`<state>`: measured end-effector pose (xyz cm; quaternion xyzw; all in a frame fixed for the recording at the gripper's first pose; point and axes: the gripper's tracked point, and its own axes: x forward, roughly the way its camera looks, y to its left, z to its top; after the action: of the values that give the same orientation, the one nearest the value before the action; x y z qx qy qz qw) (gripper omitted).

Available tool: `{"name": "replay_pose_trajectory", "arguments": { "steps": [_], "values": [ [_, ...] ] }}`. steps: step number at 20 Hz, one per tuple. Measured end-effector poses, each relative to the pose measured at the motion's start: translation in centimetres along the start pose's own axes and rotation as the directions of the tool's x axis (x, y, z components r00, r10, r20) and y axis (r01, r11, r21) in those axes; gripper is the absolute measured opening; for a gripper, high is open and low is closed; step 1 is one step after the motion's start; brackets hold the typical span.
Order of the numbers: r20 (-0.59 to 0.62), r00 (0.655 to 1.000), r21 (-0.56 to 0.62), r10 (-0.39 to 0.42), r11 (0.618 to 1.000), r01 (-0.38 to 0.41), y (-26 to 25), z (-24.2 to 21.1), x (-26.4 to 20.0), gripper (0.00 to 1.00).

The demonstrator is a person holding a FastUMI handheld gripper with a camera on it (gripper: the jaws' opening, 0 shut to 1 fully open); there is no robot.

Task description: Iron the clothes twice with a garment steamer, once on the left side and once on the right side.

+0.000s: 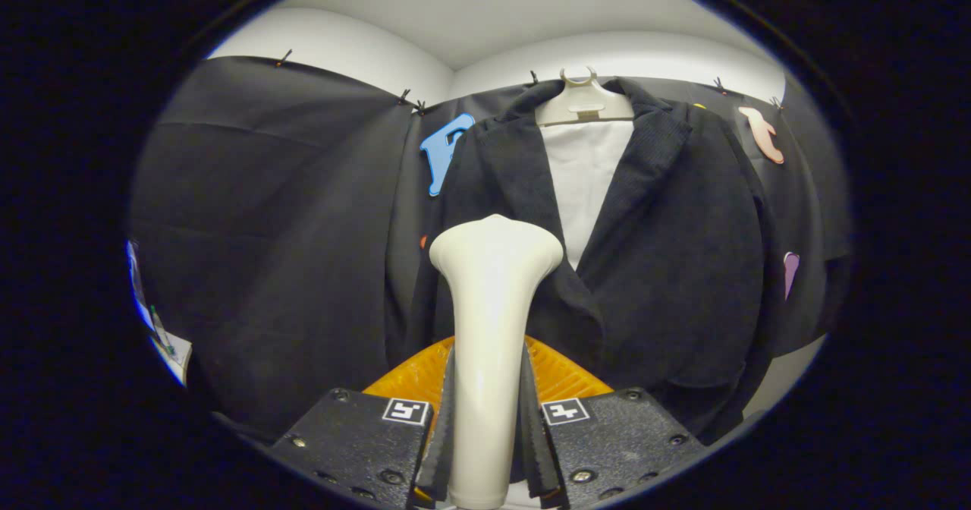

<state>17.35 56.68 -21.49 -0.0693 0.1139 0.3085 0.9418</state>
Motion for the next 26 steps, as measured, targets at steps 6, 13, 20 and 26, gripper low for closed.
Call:
{"name": "replay_pose_trajectory", "arguments": {
  "steps": [6,13,20,26],
  "values": [
    [-0.091,0.996,-0.004,0.019,1.0,-0.02,0.0,-3.9,-1.0,0.41],
    [-0.185,0.983,0.005,0.018,1.0,-0.017,-0.6,-8.1,-1.6,0.41],
    [-0.267,0.963,-0.01,0.029,0.999,-0.033,-0.5,-10.9,-2.4,0.41],
    [-0.406,0.912,0.009,0.051,0.999,-0.052,-0.3,-12.0,-3.1,0.41]
  ]
}}
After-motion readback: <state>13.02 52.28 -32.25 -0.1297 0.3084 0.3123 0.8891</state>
